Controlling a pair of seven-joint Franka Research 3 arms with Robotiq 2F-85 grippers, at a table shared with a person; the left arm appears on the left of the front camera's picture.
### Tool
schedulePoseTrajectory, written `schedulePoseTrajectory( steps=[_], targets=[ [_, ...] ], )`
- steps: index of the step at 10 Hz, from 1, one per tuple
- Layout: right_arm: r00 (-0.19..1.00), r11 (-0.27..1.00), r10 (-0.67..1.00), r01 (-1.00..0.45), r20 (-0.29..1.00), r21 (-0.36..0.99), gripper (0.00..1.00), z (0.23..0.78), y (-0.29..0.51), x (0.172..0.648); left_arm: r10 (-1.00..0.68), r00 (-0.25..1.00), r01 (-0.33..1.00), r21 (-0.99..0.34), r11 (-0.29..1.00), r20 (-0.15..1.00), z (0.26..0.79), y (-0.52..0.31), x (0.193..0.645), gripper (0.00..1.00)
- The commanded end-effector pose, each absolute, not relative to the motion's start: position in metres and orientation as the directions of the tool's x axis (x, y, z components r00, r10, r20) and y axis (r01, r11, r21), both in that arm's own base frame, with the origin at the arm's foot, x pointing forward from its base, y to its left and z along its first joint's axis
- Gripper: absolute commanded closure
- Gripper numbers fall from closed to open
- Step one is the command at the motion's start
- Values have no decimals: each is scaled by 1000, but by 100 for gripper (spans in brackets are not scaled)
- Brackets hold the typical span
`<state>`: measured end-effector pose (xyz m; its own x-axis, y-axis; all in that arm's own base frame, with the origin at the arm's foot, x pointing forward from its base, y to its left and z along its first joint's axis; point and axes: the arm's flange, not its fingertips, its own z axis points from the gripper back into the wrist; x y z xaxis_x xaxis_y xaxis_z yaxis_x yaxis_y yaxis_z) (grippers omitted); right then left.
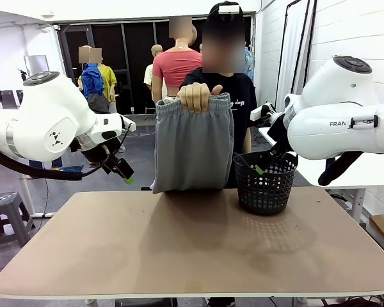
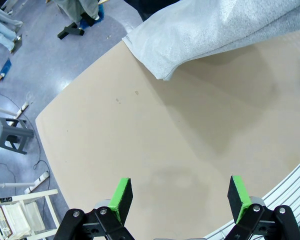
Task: Fold the training pants.
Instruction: Grab both ends of the Training pants handed by a person.
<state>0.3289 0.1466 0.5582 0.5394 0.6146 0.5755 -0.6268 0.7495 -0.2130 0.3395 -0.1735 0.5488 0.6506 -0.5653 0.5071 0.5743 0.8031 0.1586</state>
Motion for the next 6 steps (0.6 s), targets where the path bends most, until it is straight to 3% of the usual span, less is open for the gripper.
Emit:
schedulePoseTrajectory(
  steps=[1,6],
  targets=[
    [479,693,671,-676,566,-249,0,559,142,333,-619,627,607,202,769,473,553,-166,339,0],
    [178,330,913,-851,367,-408,0,559,126,362,-866,381,792,370,486,324,554,-144,353,0]
  ],
)
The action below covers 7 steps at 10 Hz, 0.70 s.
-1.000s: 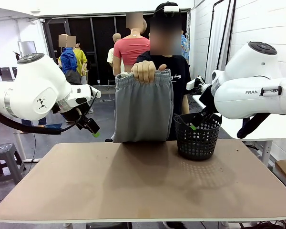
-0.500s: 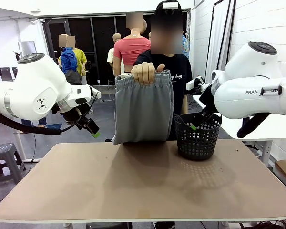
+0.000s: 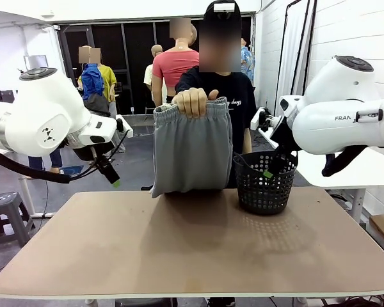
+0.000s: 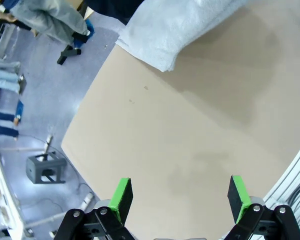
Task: Fold the training pants.
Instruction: Grab both ends of the Training pants handed by a person.
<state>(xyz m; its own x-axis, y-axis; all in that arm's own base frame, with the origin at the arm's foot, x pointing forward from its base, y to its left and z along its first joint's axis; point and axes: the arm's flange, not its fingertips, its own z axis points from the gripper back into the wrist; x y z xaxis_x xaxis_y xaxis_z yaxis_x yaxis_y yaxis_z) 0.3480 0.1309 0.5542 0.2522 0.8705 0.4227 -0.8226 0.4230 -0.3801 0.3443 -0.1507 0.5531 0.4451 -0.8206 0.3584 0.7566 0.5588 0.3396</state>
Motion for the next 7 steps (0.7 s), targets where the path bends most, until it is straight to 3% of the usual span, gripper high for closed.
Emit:
schedulePoseTrajectory(
  steps=[1,5,7],
  targets=[
    [134,267,938,-867,319,-421,0,555,122,370,-897,326,818,387,426,299,548,-140,361,0],
    [94,178,972,-890,214,-419,0,540,118,388,-953,184,910,326,257,239,526,-131,389,0],
    [94,205,956,-890,278,-406,0,540,120,380,-934,248,870,365,332,257,526,-132,374,0]
  ],
)
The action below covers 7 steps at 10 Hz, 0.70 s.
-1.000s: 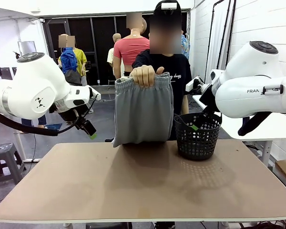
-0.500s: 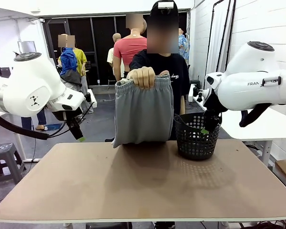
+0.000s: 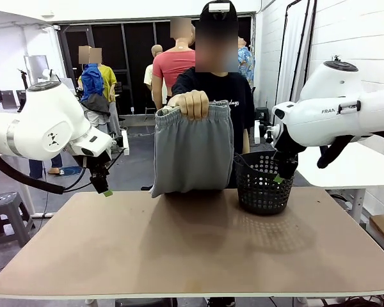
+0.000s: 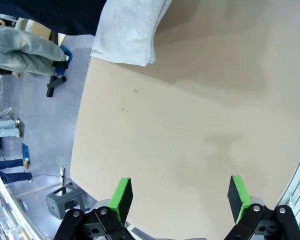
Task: Fold the training pants.
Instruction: Grab both ends of the Training pants handed by a person.
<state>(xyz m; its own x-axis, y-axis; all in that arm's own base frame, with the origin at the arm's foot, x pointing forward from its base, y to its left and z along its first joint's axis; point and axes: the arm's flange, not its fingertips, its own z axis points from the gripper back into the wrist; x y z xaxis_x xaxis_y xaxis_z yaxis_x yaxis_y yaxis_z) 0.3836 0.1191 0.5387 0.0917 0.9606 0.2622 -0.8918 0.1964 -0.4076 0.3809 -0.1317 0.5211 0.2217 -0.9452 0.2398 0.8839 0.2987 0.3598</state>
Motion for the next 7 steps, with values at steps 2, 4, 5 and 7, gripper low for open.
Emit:
schedulePoseTrajectory(
  steps=[2,4,5,7],
  targets=[
    [94,205,956,-890,278,-406,0,540,120,380,-934,248,870,365,332,257,526,-132,374,0],
    [84,184,967,-884,241,-430,0,535,122,390,-952,238,888,353,294,192,520,-130,391,0],
    [36,155,964,-879,262,-451,0,529,125,398,-965,183,893,380,242,186,516,-131,402,0],
    [-34,92,966,-882,256,-463,0,519,127,408,-985,23,908,409,92,169,511,-126,414,0]
  ],
)
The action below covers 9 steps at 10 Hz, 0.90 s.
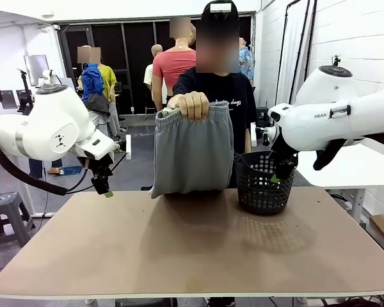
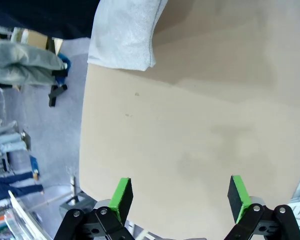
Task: Fold the training pants.
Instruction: Grab both ends of the Training pants handed by a person.
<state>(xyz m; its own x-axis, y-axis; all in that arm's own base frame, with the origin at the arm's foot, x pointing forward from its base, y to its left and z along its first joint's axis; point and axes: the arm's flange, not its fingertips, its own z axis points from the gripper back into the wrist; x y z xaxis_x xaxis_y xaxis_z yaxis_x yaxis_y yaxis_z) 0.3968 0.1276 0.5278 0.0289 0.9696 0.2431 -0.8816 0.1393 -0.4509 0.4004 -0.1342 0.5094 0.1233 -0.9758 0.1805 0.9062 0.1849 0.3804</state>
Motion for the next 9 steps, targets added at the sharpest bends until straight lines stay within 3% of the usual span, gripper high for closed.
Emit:
schedulePoseTrajectory(
  steps=[1,3,9],
  targets=[
    [-57,79,961,-880,270,-468,0,518,127,413,-981,-38,912,408,44,190,508,-126,418,0],
    [-140,34,934,-881,329,-473,0,517,126,420,-966,-98,904,427,15,240,506,-127,425,0],
    [-243,25,831,-881,500,-472,0,509,131,439,-860,-252,897,441,-35,444,503,-132,433,0]
  ],
)
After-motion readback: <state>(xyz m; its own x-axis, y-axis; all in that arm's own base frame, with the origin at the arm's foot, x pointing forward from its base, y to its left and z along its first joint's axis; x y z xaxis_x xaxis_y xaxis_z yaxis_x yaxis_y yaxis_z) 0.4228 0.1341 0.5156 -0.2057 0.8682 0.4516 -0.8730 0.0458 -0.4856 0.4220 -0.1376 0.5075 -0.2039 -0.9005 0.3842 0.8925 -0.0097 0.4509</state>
